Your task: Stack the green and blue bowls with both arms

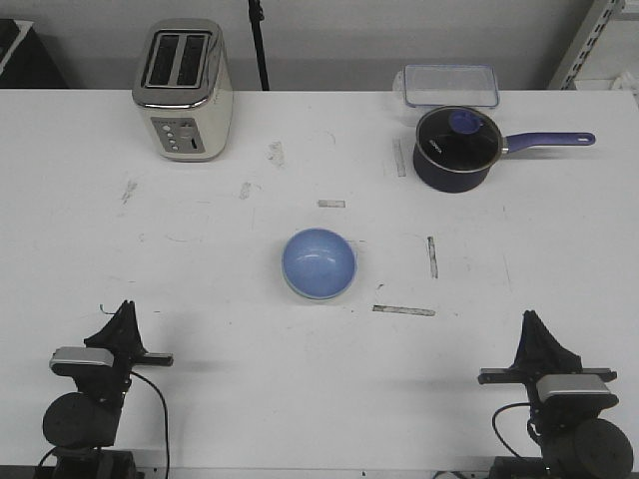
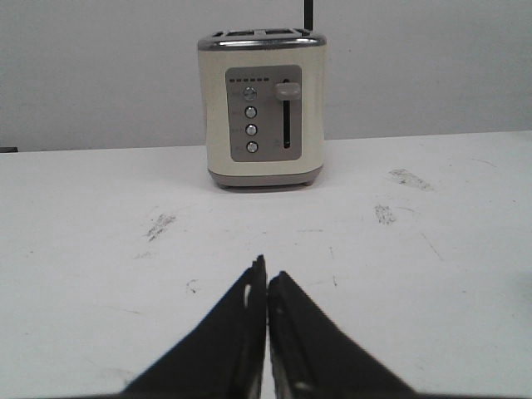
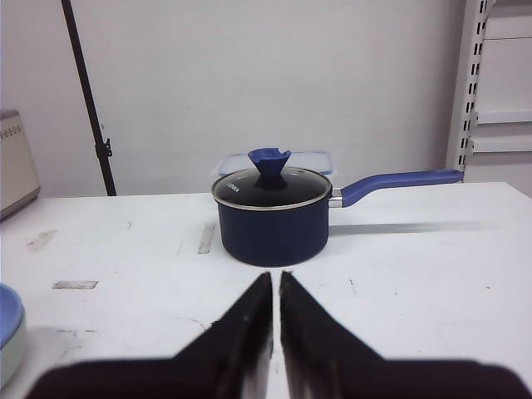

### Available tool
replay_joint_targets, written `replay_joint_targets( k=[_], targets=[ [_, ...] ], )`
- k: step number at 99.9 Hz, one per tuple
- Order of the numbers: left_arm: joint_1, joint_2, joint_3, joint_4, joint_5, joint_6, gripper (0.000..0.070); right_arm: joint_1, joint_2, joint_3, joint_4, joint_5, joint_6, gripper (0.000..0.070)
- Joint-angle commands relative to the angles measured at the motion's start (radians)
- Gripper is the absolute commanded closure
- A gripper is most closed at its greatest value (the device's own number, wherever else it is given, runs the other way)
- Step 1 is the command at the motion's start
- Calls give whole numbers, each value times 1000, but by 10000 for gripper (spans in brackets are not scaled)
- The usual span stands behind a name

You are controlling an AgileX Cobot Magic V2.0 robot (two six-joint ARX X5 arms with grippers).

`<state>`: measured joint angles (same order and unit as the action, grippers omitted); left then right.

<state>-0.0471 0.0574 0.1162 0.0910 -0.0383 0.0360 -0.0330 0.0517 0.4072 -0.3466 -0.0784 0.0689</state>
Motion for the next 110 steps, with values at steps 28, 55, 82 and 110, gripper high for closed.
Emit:
replay_joint_targets(
  k=[28,55,82,110],
  targets=[
    [22,-54,-93,35,19,1,698,1,-5,0,13,0,13,696],
    [29,-54,-105,40,20,1,698,1,-5,0,13,0,13,695],
    [29,-54,-105,40,20,1,698,1,-5,0,13,0,13,696],
    [29,-54,-105,40,20,1,698,1,-5,0,13,0,13,696]
  ],
)
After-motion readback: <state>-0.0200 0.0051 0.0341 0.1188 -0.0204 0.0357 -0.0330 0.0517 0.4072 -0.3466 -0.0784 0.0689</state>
